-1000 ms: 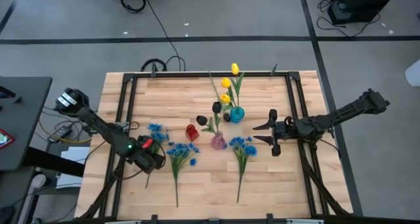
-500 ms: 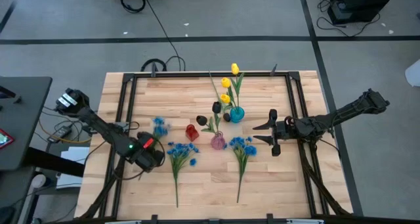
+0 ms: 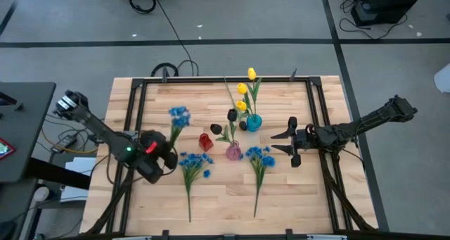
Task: Sort flowers into vase by color
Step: Put the left blue flower into the red vase
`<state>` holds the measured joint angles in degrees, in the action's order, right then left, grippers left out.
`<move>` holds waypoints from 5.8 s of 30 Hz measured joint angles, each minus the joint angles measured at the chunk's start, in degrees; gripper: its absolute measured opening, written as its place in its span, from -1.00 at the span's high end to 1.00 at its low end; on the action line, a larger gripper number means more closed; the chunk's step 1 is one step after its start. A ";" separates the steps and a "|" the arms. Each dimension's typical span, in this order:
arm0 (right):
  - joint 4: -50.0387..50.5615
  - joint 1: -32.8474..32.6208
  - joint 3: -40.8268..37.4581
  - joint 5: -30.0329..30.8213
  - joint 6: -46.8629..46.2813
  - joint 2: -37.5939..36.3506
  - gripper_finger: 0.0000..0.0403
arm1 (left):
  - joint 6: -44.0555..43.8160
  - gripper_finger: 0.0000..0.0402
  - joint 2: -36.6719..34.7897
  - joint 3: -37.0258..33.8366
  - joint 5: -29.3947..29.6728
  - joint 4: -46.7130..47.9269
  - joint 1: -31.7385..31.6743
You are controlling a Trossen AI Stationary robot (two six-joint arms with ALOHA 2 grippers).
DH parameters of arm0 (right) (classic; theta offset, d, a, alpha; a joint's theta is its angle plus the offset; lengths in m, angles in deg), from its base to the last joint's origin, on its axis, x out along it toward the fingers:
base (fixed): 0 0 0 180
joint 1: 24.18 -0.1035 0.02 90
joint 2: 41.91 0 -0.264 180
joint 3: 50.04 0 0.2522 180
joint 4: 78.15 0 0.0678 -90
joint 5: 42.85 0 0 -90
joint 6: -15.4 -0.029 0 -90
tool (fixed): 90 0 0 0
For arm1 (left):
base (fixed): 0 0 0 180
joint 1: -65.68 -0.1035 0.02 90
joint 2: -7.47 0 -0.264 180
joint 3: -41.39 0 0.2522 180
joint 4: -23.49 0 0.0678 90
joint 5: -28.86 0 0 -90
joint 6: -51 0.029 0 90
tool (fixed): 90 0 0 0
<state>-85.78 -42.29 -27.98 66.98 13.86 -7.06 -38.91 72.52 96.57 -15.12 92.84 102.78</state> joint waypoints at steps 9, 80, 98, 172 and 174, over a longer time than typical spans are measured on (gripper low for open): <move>-1.23 0.42 0.00 0.00 -0.44 0.00 0.21 | 31.49 0.68 -3.27 3.33 25.95 -13.10 -0.07; -5.88 11.63 0.04 -7.70 -3.79 0.00 0.24 | 86.28 0.68 12.47 -25.85 -21.06 -123.07 -30.25; -2.41 13.78 0.04 -9.20 -4.96 0.00 0.24 | 84.70 0.68 19.77 -25.85 -22.72 -123.05 -30.25; -1.09 14.75 1.46 -17.97 5.03 0.00 0.24 | -12.61 -0.11 23.91 8.41 -20.29 -38.38 0.42; -0.83 14.75 1.46 -17.97 6.52 0.00 0.24 | -12.76 -0.11 26.68 11.81 -20.85 -35.86 0.28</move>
<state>-86.61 -27.53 -26.52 49.01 20.37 -7.06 -51.67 99.20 108.38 -35.98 56.98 103.06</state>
